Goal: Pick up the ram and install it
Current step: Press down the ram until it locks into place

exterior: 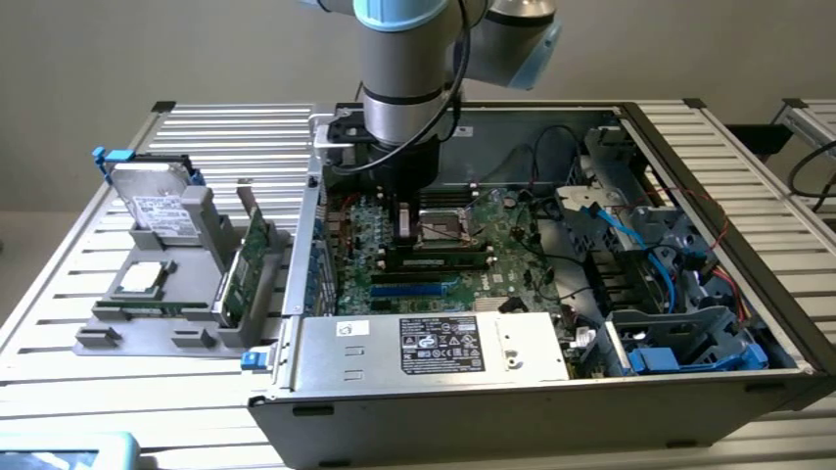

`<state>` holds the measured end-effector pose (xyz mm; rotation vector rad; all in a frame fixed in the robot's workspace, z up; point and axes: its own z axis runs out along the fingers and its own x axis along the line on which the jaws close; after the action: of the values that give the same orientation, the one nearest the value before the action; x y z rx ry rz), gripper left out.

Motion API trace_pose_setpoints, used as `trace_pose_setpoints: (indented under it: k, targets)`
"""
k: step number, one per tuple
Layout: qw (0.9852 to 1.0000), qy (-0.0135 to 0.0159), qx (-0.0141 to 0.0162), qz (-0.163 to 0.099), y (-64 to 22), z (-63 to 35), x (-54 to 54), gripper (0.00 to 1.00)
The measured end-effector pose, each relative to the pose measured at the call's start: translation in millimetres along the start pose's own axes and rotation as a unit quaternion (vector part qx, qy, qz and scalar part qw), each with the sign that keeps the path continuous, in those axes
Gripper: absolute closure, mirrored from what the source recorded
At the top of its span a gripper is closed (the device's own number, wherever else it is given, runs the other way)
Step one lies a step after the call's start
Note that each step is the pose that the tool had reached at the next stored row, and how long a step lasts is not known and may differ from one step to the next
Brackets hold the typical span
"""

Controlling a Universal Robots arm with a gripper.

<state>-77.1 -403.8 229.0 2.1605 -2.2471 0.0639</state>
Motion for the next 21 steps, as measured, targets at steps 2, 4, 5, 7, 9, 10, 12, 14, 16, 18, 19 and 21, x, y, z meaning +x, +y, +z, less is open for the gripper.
trace_pose_setpoints:
  k: [2,4,5,7,9,10,12,14,16,18,19,21]
  targets:
    - [1.0000,0.0001,0.0009,0.000,0.3,1.5,0.0,0.89]
    - [1.0000,-0.0002,0.0021,0.000,0.3,3.4,-0.2,0.89]
    - [1.0000,-0.0001,0.0023,0.000,0.3,3.9,-0.2,0.89]
    - [1.0000,0.0000,0.0027,0.000,0.3,4.3,-0.2,0.89]
    - [1.0000,-0.0013,0.0038,0.000,-0.3,1.0,-0.3,0.89]
    - [1.0000,-0.0008,0.0032,0.000,-1.3,-1.9,-0.1,0.89]
    - [1.0000,-0.0004,0.0029,0.000,-5.8,-5.4,-0.1,0.89]
    - [1.0000,-0.0004,0.0030,0.000,-14.1,-6.7,-0.3,0.89]
    - [1.0000,-0.0003,0.0029,0.000,-22.9,-7.7,-0.6,0.89]
    - [1.0000,-0.0003,0.0029,0.000,-31.4,-9.3,-0.8,0.89]
    - [1.0000,-0.0003,0.0029,0.000,-35.0,-10.3,-0.9,0.89]
    - [1.0000,-0.0004,0.0030,0.000,-41.5,-11.9,-1.2,0.89]
